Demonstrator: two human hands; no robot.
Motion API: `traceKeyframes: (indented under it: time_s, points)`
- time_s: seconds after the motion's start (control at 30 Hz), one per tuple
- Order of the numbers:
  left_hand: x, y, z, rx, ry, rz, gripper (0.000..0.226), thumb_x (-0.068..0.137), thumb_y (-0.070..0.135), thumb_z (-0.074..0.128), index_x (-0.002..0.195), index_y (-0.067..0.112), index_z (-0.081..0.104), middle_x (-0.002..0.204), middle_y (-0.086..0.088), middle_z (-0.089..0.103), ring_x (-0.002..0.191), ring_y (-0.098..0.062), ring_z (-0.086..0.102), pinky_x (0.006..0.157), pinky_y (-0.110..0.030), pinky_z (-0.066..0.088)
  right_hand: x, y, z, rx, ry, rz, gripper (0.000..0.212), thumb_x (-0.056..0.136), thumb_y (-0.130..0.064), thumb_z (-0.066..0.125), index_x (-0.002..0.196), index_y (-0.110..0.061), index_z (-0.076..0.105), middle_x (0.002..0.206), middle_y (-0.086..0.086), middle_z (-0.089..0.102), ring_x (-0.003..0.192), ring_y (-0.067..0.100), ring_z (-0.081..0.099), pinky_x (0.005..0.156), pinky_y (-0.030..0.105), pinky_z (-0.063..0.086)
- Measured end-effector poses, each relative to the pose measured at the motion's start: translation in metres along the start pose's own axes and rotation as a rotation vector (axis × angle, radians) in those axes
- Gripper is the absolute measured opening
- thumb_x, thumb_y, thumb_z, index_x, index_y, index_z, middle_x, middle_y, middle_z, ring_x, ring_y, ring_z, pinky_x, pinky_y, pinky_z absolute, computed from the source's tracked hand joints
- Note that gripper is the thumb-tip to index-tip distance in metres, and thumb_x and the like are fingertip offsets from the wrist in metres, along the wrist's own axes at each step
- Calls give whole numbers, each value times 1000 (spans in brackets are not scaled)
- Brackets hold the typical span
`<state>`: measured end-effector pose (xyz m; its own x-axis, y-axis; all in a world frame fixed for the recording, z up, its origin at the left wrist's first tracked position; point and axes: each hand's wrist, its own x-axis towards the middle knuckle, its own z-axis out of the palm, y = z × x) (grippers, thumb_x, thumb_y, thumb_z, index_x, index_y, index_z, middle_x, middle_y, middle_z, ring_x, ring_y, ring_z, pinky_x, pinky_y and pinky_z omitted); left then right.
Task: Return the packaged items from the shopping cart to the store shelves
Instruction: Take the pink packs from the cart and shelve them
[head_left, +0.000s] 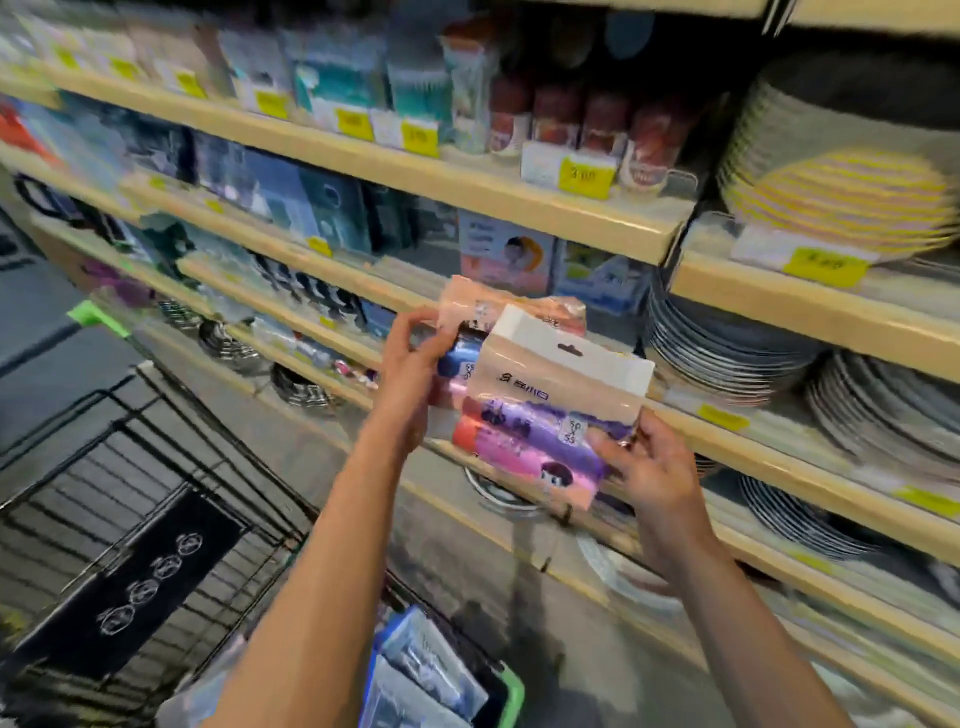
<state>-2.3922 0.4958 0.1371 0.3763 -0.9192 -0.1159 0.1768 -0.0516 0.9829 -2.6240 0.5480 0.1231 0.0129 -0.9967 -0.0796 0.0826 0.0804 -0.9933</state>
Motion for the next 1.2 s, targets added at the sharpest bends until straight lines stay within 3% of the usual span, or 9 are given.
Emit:
traceKeyframes:
  time_s: [0.27,0.4,0.47,0.6,0.7,0.83,0.93,1.03,1.2]
  points:
    - [115,29,8,-17,-151,-27,10,96,21,61,104,26,56,83,-3,61,64,-16,55,50,-31,49,54,-23,49,-98,107,-28,25,89,-4,66,102,-24,72,103,1,77,100,25,71,93,54,54]
    - [169,32,22,-110,-90,-52,24,97,10,54,119,16,48,95,-8,62,70,-20,62,57,-39,56,63,-17,52,-108,153,-33,25,89,-2,64,111,-11,72,98,2,76,83,10,72,71,30,60]
    - [190,30,30,-81,-80,-53,22,93,-2,44,108,15,46,106,-13,64,81,-23,66,64,-47,59,68,-15,53,-92,182,-5,21,90,-1,63,109,-7,72,90,7,74,66,5,66,54,18,50]
    - [206,18,41,153,-84,-9,29,89,-12,42,109,8,45,106,-11,63,90,-24,67,66,-34,62,85,-10,54,-62,251,28,16,89,-3,65,103,-6,72,101,20,74,89,37,69,74,47,58]
    - [217,-2,32,421,-116,36,25,82,-3,65,101,11,56,107,-12,67,100,-29,67,84,-44,60,99,-11,61,-48,244,36,18,88,-7,66,104,-9,73,105,19,73,101,48,66,80,69,53]
    - [218,-13,17,747,-23,210,27,86,20,72,107,7,62,116,-12,56,107,-24,58,99,-40,50,127,-16,76,-162,276,6,18,91,-3,64,107,-8,71,103,17,74,100,42,67,83,54,58]
    - [204,-10,9,515,30,354,12,94,25,57,91,15,62,95,-6,66,87,-20,64,84,-40,54,156,-20,91,-221,283,42,7,90,-9,69,95,-12,72,97,13,76,91,34,71,89,53,56]
    - [192,-9,-1,376,-169,344,28,100,36,47,79,22,59,75,5,63,70,-12,59,67,-30,48,187,-22,101,-249,300,75,15,87,-18,74,93,-5,71,97,15,75,94,30,70,94,49,54]
    - [194,3,-9,352,-304,334,21,92,13,66,113,11,67,98,3,72,91,-9,68,82,-21,56,219,-19,108,-212,383,64,11,86,-14,70,97,-12,72,99,4,72,101,24,68,88,36,53]
